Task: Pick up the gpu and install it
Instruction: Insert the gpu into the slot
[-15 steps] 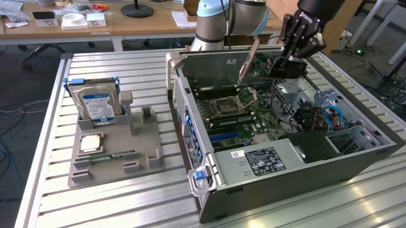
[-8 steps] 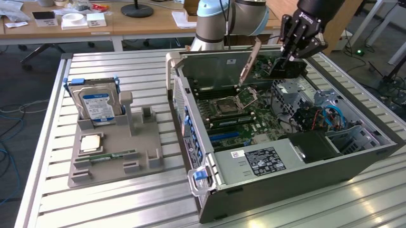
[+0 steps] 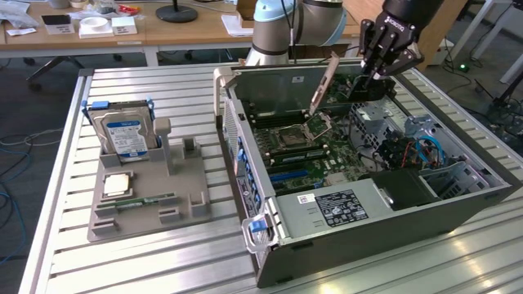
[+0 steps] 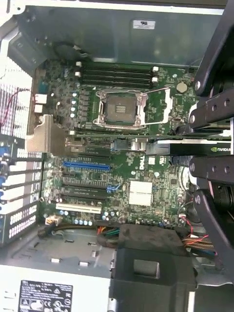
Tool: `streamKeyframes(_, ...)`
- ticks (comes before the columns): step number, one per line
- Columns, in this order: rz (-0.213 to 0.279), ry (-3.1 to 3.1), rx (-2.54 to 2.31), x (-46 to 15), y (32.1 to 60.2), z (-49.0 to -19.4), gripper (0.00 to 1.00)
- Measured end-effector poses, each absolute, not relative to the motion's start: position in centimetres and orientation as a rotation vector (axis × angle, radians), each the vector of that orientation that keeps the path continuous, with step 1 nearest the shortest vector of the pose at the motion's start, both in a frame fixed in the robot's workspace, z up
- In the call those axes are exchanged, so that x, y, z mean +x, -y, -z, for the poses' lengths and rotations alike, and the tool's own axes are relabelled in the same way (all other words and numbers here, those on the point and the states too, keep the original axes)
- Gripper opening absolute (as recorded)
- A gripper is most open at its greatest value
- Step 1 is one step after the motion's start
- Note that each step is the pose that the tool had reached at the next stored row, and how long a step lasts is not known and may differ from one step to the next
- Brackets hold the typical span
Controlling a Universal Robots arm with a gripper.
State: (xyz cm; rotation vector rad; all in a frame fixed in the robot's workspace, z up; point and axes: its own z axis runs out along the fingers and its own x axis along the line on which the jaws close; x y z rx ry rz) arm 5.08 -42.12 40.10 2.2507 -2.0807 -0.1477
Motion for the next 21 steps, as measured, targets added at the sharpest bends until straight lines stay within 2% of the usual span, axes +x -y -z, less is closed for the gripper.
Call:
streamKeyframes(8,0.143,2.047,2.282,5.05,42.09,-40.04,0.26)
streamKeyframes(16,0.058,2.081,2.321,4.66,42.03,-39.7,0.26)
streamKeyframes(21,0.046,2.084,2.326,4.64,42.01,-39.59,0.26)
